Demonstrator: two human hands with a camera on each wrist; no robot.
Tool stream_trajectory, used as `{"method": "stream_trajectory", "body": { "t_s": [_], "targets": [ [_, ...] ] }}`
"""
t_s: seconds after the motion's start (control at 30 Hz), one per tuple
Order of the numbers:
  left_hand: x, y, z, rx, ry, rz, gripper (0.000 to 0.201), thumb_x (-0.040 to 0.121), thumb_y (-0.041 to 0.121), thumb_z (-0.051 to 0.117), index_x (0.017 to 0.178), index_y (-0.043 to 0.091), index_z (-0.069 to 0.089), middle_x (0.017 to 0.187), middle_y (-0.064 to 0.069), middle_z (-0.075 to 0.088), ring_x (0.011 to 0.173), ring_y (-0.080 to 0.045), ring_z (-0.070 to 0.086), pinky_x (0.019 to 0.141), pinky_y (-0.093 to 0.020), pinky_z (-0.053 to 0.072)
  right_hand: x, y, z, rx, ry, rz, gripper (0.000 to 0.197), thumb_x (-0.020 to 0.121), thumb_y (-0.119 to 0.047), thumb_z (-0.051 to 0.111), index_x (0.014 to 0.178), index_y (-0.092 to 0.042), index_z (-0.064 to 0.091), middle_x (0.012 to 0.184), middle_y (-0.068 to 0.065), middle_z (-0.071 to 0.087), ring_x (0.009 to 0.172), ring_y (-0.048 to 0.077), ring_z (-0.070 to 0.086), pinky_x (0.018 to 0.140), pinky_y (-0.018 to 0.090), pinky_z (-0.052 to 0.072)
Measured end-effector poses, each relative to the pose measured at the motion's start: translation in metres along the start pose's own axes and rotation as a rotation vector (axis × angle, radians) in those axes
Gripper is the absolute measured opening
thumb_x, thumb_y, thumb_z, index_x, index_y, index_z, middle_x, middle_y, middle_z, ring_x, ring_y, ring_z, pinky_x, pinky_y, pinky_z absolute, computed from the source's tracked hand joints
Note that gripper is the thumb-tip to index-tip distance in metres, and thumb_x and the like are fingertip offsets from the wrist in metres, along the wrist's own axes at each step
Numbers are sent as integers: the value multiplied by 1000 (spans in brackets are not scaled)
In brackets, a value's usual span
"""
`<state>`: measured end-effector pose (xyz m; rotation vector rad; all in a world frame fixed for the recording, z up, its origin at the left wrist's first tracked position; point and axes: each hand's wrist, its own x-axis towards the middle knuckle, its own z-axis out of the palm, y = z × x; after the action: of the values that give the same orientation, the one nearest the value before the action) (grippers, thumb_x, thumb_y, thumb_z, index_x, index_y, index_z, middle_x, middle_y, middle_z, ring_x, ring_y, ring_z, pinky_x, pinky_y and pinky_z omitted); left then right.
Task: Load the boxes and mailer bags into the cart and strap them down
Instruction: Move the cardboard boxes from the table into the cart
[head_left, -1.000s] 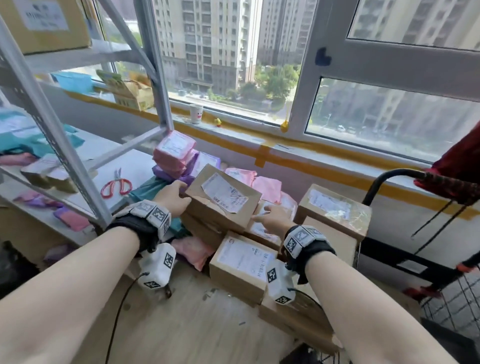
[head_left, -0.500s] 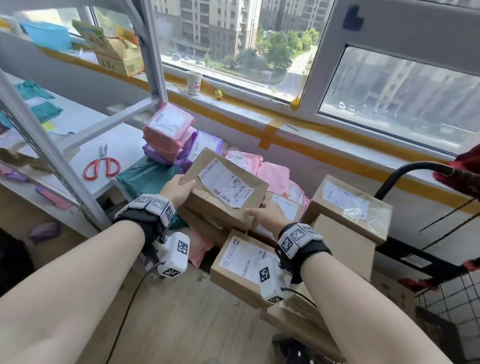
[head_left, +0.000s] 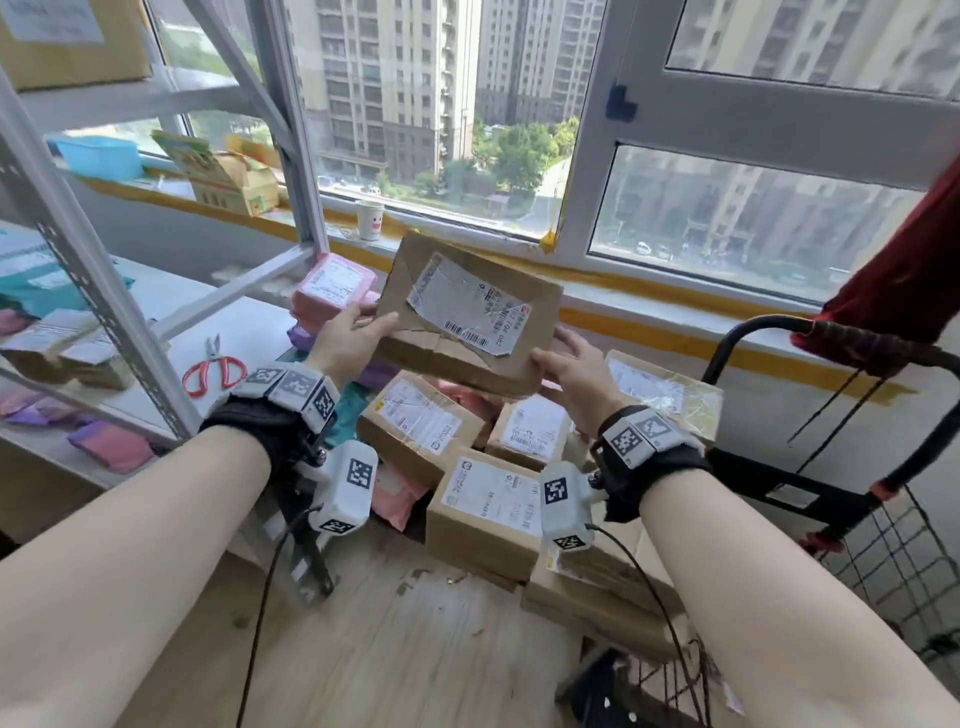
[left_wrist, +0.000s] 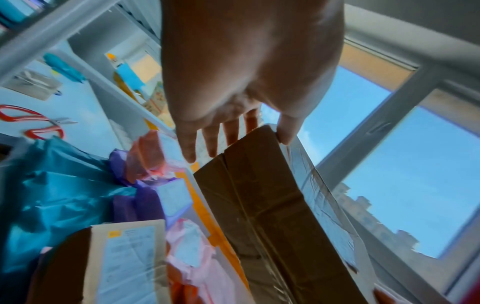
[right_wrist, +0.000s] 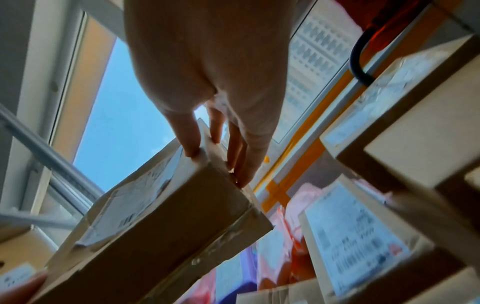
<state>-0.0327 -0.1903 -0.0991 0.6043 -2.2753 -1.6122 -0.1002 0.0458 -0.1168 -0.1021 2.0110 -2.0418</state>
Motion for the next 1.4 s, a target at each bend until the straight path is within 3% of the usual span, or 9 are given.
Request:
{"method": "stream_trajectory", "body": {
  "t_s": [0.2,0.37,0.43,0.5,0.57,0.8,1.13,1.27,1.4],
  "targets": [
    [-45,58,48,-125,-157,97,36,94,25,54,124,4,50,125,-13,59,99,-17,56,84,-28,47,-54,-34,-75,45,110,-57,53,93,-1,52,141,-21,39,110,11,66,95,23,65,72,33,55],
    [-93,103,118,-208,-402,168,44,96,14,51,138,15,41,109,-10,60,76,-8,60,49,-10,48,-116,-49,-162,24,274,-79,47,95,-4,50,138,-21,44,115,4,66,94,20,65,71,32,55],
    [-113,117,148,-222,-480,179,46,96,11,51,140,17,39,102,-9,60,71,-6,60,45,-9,47,-140,-51,-193,5,334,-93,45,96,-4,49,137,-22,43,106,-1,67,87,16,65,67,30,54],
    [-132,128,177,-200,-552,194,46,95,12,52,139,18,40,100,-8,61,70,-6,60,43,-8,46,-163,-51,-225,-25,391,-90,42,97,-5,47,135,-21,45,106,-1,65,87,17,64,78,38,54],
    [-148,135,209,-147,-603,218,44,94,15,54,137,20,42,104,-7,62,75,-10,62,47,-10,48,-183,-45,-259,-26,435,-73,37,97,-4,46,131,-19,46,115,6,64,93,22,62,91,46,49],
    [-188,142,327,68,-709,242,43,89,12,57,129,14,44,109,-11,63,97,-27,64,85,-45,55,-211,0,-373,-7,520,56,39,97,-3,44,134,-15,43,119,14,61,109,32,58,97,53,47],
    [-202,90,483,286,-709,-47,53,80,0,63,127,10,42,114,-15,56,91,-27,60,82,-48,56,-169,91,-514,-17,409,357,58,94,1,47,147,-17,30,121,8,60,98,24,63,73,40,56],
    [-202,48,526,304,-743,-176,72,81,-9,58,140,24,33,110,-10,58,88,-27,58,75,-45,55,-145,131,-547,-64,352,502,65,94,6,45,148,-21,24,105,4,60,87,23,62,74,42,54],
    [-195,12,559,386,-769,-241,87,77,-12,58,143,36,27,115,-5,53,101,-29,56,76,-51,57,-120,176,-566,-60,283,637,70,92,10,42,149,-25,22,105,7,59,100,29,59,85,49,52]
  ]
}}
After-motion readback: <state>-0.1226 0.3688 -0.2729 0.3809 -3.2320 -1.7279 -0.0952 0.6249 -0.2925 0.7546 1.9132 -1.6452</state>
